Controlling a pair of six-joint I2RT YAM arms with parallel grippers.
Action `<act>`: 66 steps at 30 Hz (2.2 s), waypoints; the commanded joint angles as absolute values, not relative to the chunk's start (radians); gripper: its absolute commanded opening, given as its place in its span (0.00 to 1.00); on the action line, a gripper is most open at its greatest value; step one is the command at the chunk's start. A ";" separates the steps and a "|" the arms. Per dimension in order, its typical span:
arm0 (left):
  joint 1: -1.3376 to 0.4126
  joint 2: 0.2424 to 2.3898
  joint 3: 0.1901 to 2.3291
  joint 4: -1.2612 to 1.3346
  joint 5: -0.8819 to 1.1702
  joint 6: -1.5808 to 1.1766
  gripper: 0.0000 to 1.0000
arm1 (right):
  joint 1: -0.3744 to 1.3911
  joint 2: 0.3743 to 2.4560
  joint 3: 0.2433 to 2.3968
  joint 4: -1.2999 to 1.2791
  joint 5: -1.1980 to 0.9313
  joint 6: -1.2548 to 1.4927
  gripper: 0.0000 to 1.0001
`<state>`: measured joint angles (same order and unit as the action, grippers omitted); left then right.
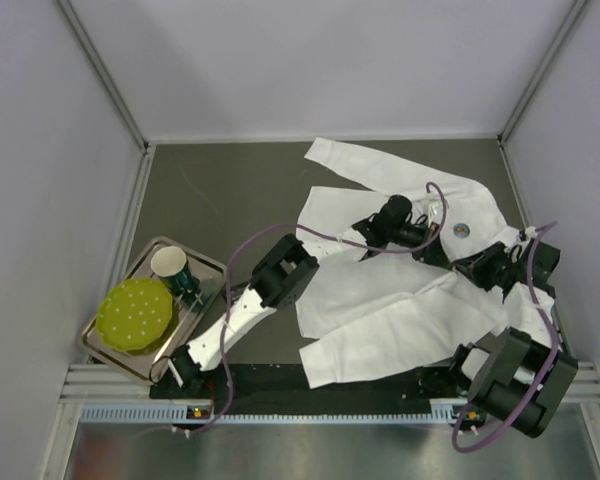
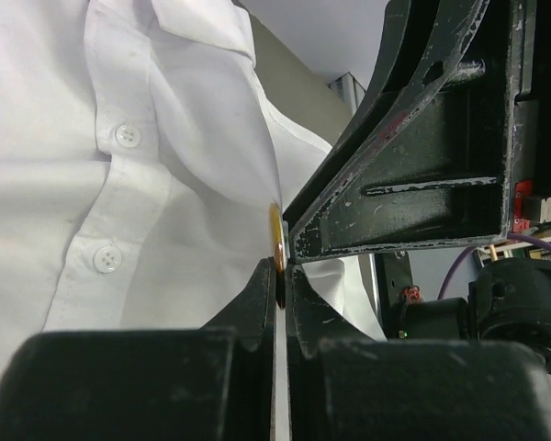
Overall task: Remove the brooch from the garment
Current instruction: Remove the brooch from the clothes.
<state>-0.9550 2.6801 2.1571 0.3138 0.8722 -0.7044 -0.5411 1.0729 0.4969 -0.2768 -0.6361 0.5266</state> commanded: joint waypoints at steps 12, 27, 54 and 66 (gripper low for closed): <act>-1.071 2.513 2.097 0.287 0.907 -0.531 0.00 | -0.498 1.059 0.518 -0.248 -0.606 0.640 0.33; -1.036 2.506 2.108 0.251 0.730 -0.527 0.00 | -0.532 1.023 0.658 -0.466 -0.543 0.606 0.59; -0.931 2.737 2.079 0.943 0.899 -1.442 0.00 | -0.658 0.979 0.474 -0.293 -0.698 0.587 0.41; -0.910 2.818 2.079 1.069 0.839 -1.640 0.00 | -0.672 0.979 0.462 -0.291 -0.699 0.586 0.48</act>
<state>-0.9108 2.8170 2.0590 0.9466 0.8654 -1.5841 -0.6617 0.9836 0.4580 -0.3279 -0.6861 0.5938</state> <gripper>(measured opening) 0.030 0.493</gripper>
